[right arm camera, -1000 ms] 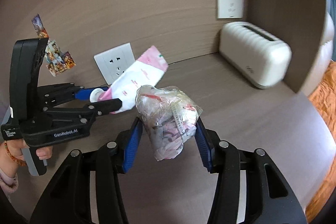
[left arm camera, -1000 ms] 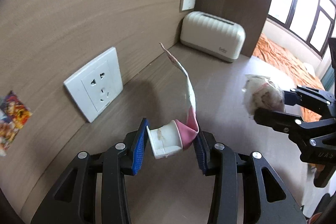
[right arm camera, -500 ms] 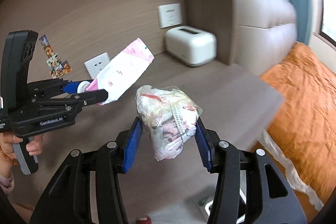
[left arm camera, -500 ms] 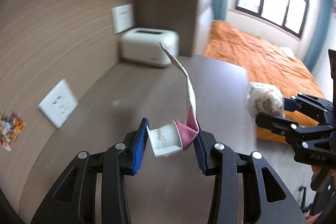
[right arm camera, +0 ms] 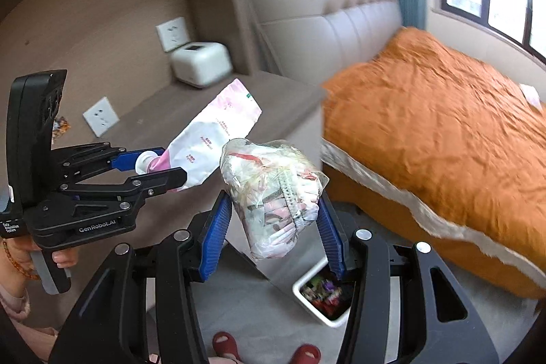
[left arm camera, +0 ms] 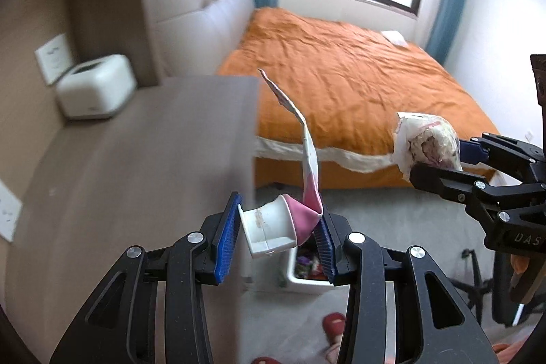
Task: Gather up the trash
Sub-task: 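Carry the pink-white tube and clear tissue bag over the white bin, then open both tools to drop the tube and tissue bag into the bin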
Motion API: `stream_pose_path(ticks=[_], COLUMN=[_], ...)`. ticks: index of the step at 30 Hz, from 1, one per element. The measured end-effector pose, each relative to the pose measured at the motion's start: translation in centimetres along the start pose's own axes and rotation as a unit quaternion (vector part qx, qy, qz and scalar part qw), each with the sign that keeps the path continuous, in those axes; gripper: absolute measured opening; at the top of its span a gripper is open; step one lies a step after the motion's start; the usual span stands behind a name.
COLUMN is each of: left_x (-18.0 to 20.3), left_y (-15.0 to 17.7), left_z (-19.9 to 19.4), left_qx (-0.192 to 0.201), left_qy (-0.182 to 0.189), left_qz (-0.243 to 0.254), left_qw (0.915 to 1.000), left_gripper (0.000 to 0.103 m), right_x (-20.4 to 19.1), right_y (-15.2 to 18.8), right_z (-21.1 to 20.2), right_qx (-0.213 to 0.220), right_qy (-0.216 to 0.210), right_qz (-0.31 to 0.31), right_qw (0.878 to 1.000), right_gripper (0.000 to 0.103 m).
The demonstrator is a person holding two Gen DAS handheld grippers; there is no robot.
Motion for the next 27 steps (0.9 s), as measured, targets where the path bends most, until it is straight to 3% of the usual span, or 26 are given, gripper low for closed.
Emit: stream_pose_path(ticks=[9,17,19,21,23,27], left_x=[9.2,14.5,15.2,15.9,16.5,17.5], left_y=[2.2,7.1,9.1,11.6,13.4,17.8], left_z=[6.6,15.7,19.1,22.8,25.4,31.6], left_qx=[-0.049,-0.107,-0.123,-0.149,-0.164,-0.199], left_qy=[0.032,0.045,0.042,0.048,0.05,0.05], left_qz=[0.034,0.05,0.054,0.046,0.042,0.043], left_qw=[0.9977,0.992,0.99,0.9867,0.9843,0.9777], left_gripper=[0.04,0.04,0.04,0.04,0.04,0.04], right_x=[7.5,14.2,17.0,19.4,19.5,22.2], right_y=[5.3,11.8,12.5,14.4,17.2,21.9], right_z=[0.1,5.6,7.0,9.5,12.2,17.8], right_qx=[-0.042,-0.09,-0.068,-0.086,-0.133,-0.158], right_qy=[0.02,0.014,0.066,0.07,0.012,0.001], right_qz=[0.045,0.09,0.048,0.051,0.097,0.107], right_qw=[0.998,0.992,0.994,0.993,0.986,0.982], right_gripper=[0.051,0.051,0.051,0.051,0.051,0.051])
Point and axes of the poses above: each gripper's, at about its wrist camera, not at the fingertips, and z roughly the way its jaws point, x to its right, y to its underside, the point moved 10 cm from there along z, roughly the way its jaws point, and after that the axes turned 11 degrees about -y, right-handed, at the moved point
